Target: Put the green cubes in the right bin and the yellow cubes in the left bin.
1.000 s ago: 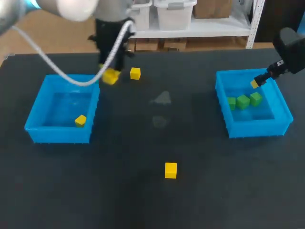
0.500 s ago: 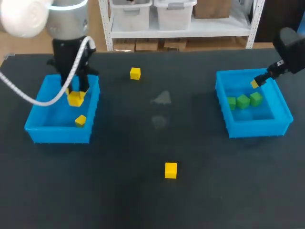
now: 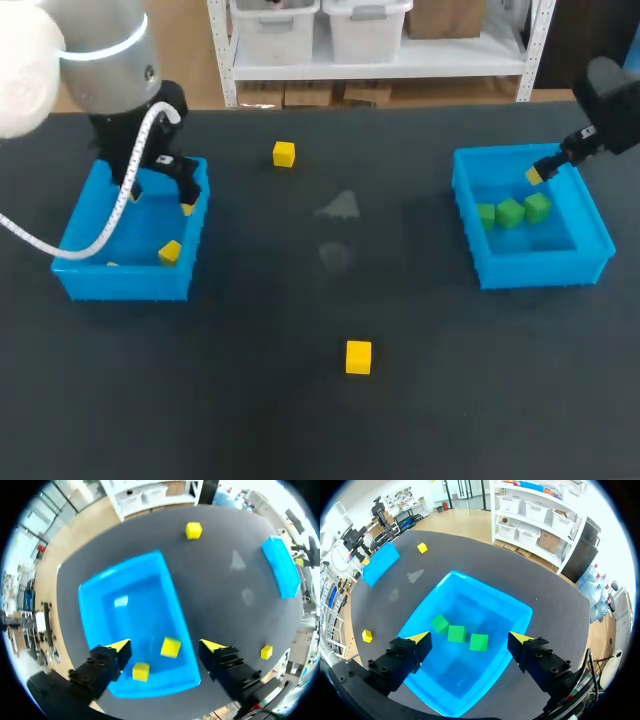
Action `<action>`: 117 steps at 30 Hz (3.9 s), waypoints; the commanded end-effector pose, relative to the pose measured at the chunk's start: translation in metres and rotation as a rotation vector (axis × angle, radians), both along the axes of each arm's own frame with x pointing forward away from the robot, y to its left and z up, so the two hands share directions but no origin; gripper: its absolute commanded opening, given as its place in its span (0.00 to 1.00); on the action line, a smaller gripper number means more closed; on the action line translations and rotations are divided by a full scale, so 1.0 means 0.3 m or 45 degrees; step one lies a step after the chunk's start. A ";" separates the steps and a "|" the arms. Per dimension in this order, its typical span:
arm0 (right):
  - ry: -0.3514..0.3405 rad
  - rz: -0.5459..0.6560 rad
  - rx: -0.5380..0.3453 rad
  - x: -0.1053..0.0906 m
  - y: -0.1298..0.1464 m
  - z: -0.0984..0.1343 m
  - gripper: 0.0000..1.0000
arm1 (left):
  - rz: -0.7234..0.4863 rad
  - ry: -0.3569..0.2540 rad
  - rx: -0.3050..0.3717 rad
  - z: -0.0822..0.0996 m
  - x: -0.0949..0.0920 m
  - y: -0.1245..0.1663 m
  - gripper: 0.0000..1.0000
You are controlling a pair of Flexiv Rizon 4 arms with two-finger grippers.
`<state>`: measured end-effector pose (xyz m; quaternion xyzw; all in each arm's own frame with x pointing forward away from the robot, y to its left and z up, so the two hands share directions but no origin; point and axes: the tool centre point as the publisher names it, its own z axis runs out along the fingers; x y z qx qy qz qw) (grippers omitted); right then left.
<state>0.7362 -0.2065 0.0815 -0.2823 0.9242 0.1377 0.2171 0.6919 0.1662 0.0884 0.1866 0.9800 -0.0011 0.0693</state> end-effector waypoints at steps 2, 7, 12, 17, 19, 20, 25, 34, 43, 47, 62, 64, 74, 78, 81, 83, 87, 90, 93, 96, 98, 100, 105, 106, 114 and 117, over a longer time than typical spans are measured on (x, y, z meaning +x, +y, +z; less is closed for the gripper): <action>-0.002 0.000 0.001 -0.002 -0.001 0.000 1.00 | -0.059 -0.042 0.001 0.001 0.083 -0.077 1.00; -0.002 0.000 0.001 -0.002 -0.001 0.000 1.00 | -0.152 -0.071 -0.007 0.022 0.197 -0.196 1.00; -0.002 0.000 0.001 -0.002 -0.001 0.000 1.00 | -0.190 -0.068 -0.036 0.014 0.307 -0.302 1.00; -0.002 0.000 0.001 -0.002 -0.001 0.000 1.00 | -0.136 -0.049 -0.082 -0.021 0.410 -0.358 1.00; -0.002 0.000 0.001 -0.002 -0.001 0.000 1.00 | -0.134 -0.049 -0.070 -0.036 0.446 -0.374 1.00; -0.002 0.000 0.001 -0.002 -0.001 0.000 1.00 | -0.135 -0.048 -0.065 -0.044 0.460 -0.380 1.00; -0.002 0.000 0.001 -0.002 -0.001 0.000 1.00 | -0.140 -0.035 -0.032 -0.089 0.529 -0.415 1.00; -0.002 0.000 0.001 -0.002 -0.001 0.000 1.00 | -0.127 -0.004 -0.015 -0.149 0.632 -0.474 1.00; -0.002 0.000 0.001 -0.002 -0.001 0.000 1.00 | -0.135 0.018 -0.006 -0.192 0.703 -0.510 1.00; -0.002 0.000 0.001 -0.002 -0.001 0.000 1.00 | -0.139 0.031 -0.002 -0.206 0.713 -0.516 1.00; -0.002 0.000 0.001 -0.002 -0.001 0.000 1.00 | -0.145 0.088 0.010 -0.287 0.681 -0.517 1.00; -0.002 0.000 0.001 -0.002 -0.001 0.000 1.00 | -0.145 0.091 0.011 -0.292 0.676 -0.517 1.00; -0.002 0.000 0.001 -0.002 -0.001 0.000 1.00 | -0.135 0.077 -0.016 -0.283 0.637 -0.502 0.00; -0.002 0.000 0.001 -0.002 -0.001 0.000 1.00 | -0.136 0.074 -0.026 -0.272 0.621 -0.493 0.00; -0.002 0.000 0.001 -0.002 -0.001 0.000 1.00 | -0.136 0.063 -0.038 -0.254 0.610 -0.488 0.00; -0.002 0.000 0.001 -0.002 -0.001 0.000 1.00 | -0.146 0.045 -0.048 -0.233 0.605 -0.485 0.00; -0.002 0.000 0.001 -0.002 -0.001 0.000 1.00 | -0.180 -0.028 -0.068 -0.148 0.600 -0.481 0.00; -0.002 0.000 0.001 -0.002 -0.001 0.000 1.00 | -0.186 -0.099 -0.089 -0.061 0.596 -0.461 0.00; -0.002 0.000 0.001 -0.002 -0.001 0.000 1.00 | -0.183 -0.164 -0.103 0.028 0.576 -0.420 0.00; -0.002 0.000 0.001 -0.002 -0.001 0.000 1.00 | -0.166 -0.214 -0.108 0.105 0.538 -0.357 0.00; -0.002 0.000 0.001 -0.002 -0.001 0.000 1.00 | -0.150 -0.239 -0.105 0.145 0.502 -0.307 0.00; -0.002 0.000 0.001 -0.002 -0.001 0.000 1.00 | -0.117 -0.252 -0.091 0.170 0.459 -0.244 0.00; -0.002 0.000 0.001 -0.002 -0.001 0.000 1.00 | -0.009 -0.253 -0.058 0.188 0.326 -0.082 0.00; -0.002 0.000 0.001 -0.002 -0.001 0.000 1.00 | 0.014 -0.246 -0.052 0.185 0.296 -0.051 0.00; -0.002 0.000 0.001 -0.002 -0.001 0.000 1.00 | 0.210 -0.166 -0.023 0.105 0.064 0.151 0.00; -0.002 0.000 0.001 -0.002 -0.001 0.000 1.00 | 0.259 -0.136 -0.006 0.069 -0.004 0.192 0.00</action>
